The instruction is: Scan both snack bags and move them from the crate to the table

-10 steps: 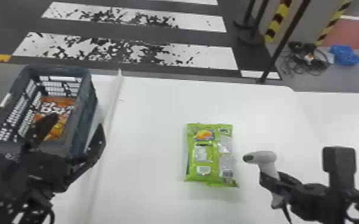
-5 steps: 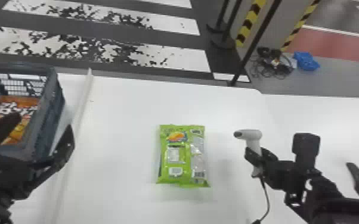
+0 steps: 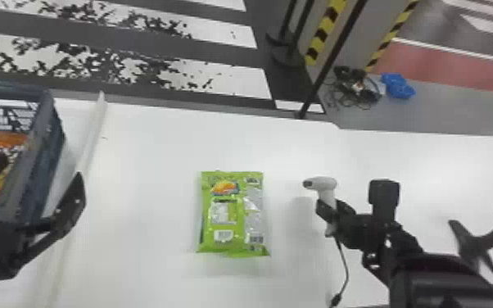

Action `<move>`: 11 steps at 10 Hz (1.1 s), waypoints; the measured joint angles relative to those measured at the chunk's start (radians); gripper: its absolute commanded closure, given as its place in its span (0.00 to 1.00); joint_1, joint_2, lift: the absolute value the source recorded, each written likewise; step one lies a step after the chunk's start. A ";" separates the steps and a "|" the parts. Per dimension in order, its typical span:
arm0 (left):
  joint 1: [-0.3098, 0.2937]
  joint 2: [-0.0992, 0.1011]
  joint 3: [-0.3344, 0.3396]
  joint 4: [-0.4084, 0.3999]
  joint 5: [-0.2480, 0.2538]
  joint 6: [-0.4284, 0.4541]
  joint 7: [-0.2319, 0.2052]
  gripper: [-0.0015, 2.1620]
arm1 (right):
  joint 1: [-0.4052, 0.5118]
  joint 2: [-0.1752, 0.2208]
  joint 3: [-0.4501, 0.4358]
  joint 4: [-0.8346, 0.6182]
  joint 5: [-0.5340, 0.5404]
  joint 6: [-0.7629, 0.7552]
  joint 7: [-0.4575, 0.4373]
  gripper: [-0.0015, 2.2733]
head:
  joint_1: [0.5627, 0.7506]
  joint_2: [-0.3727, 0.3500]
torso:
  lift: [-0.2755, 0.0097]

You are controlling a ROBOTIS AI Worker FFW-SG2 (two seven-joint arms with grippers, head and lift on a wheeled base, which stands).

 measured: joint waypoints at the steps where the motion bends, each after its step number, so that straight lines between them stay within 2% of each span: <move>1: 0.003 0.000 0.000 -0.003 0.000 0.000 -0.001 0.04 | -0.017 -0.012 0.013 0.037 0.007 -0.007 -0.001 0.98 | 0.70 0.09 | 0.66; 2: 0.006 0.000 0.000 -0.006 0.000 -0.002 -0.002 0.04 | -0.031 -0.019 0.027 0.069 0.014 -0.012 -0.004 0.98 | 0.70 0.09 | 0.66; 3: 0.011 0.000 0.000 -0.009 0.000 -0.004 -0.004 0.04 | -0.039 -0.023 0.039 0.092 0.019 -0.017 -0.012 0.91 | 0.70 0.09 | 0.66; 4: 0.016 0.000 0.000 -0.013 0.000 -0.007 -0.005 0.04 | -0.041 -0.024 0.048 0.104 0.021 -0.026 -0.015 0.62 | 0.70 0.09 | 0.66; 5: 0.022 0.000 0.001 -0.018 0.000 -0.009 -0.005 0.04 | -0.040 -0.025 0.055 0.108 0.020 -0.035 -0.026 0.13 | 0.70 0.10 | 0.66; 6: 0.027 0.000 0.003 -0.023 0.000 -0.011 -0.005 0.04 | -0.035 -0.024 0.059 0.110 0.018 -0.043 -0.032 0.00 | 0.70 0.10 | 0.66; 8: 0.034 -0.001 0.005 -0.030 0.000 -0.014 -0.006 0.04 | -0.013 -0.023 0.054 0.085 0.007 -0.051 -0.052 0.01 | 0.70 0.09 | 0.66; 11: 0.037 -0.001 0.006 -0.035 0.000 -0.012 -0.006 0.04 | 0.103 -0.013 -0.014 -0.098 -0.091 -0.035 -0.021 0.03 | 0.70 0.10 | 0.66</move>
